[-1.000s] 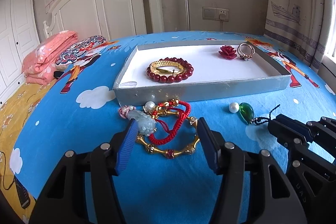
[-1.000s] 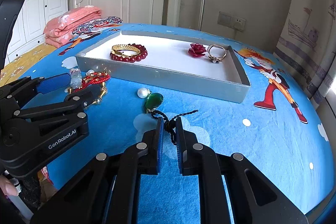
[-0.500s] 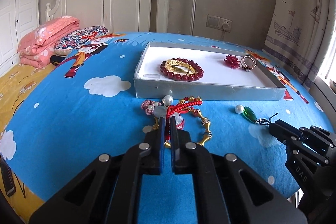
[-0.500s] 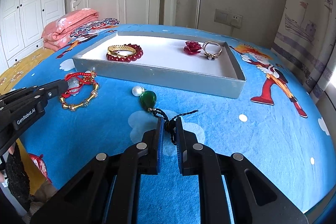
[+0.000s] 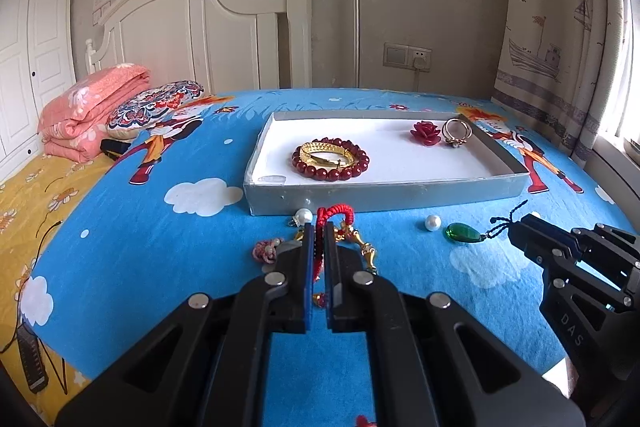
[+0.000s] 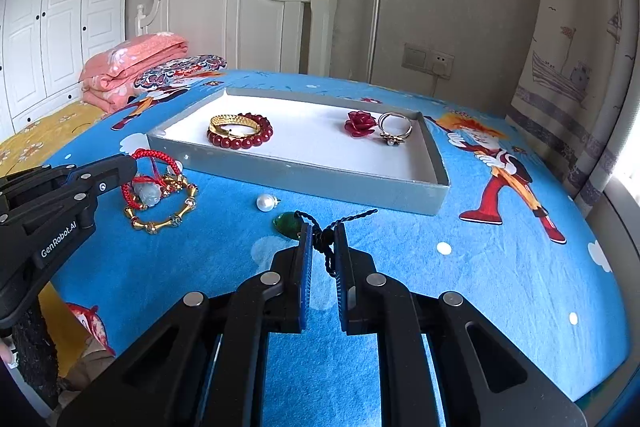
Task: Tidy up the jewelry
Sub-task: 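Lift the green pendant with the right tool while the left tool grasps the red-string bracelet, then carry the pendant and red-string bracelet over the tray and open both tools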
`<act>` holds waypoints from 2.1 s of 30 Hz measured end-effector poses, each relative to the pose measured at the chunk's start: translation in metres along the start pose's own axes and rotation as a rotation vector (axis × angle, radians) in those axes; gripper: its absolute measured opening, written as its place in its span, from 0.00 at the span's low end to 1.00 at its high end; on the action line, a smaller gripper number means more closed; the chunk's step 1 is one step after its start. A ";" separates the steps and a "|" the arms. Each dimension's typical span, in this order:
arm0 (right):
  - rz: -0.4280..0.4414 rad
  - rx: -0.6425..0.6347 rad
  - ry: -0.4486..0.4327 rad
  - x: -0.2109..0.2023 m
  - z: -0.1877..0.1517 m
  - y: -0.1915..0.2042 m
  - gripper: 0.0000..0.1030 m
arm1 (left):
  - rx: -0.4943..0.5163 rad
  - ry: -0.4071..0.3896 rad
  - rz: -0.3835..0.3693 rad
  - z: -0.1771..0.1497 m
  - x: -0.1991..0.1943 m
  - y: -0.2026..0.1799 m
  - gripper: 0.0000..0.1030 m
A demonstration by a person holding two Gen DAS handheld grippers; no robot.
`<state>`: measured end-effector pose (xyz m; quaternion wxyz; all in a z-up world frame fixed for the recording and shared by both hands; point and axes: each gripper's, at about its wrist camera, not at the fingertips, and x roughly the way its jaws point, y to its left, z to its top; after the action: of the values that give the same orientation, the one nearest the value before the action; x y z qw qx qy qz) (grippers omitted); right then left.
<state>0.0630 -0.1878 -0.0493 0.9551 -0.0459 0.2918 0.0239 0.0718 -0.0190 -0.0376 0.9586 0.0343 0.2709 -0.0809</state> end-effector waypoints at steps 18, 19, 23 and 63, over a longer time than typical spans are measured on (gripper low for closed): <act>-0.012 0.005 -0.076 -0.025 0.006 -0.003 0.11 | 0.007 -0.052 0.011 0.008 -0.020 -0.004 0.04; -0.013 0.005 -0.084 -0.028 0.006 -0.003 0.11 | 0.008 -0.061 0.008 0.009 -0.024 -0.004 0.04; -0.012 0.014 -0.110 -0.041 0.005 -0.007 0.10 | 0.002 -0.100 -0.012 0.010 -0.045 -0.006 0.04; -0.056 0.051 -0.149 -0.018 0.067 -0.024 0.10 | 0.024 -0.085 -0.012 0.065 -0.006 -0.021 0.04</act>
<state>0.0867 -0.2053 0.0179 0.9753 -0.0277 0.2191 -0.0068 0.0965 -0.0460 0.0201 0.9683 0.0406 0.2290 -0.0912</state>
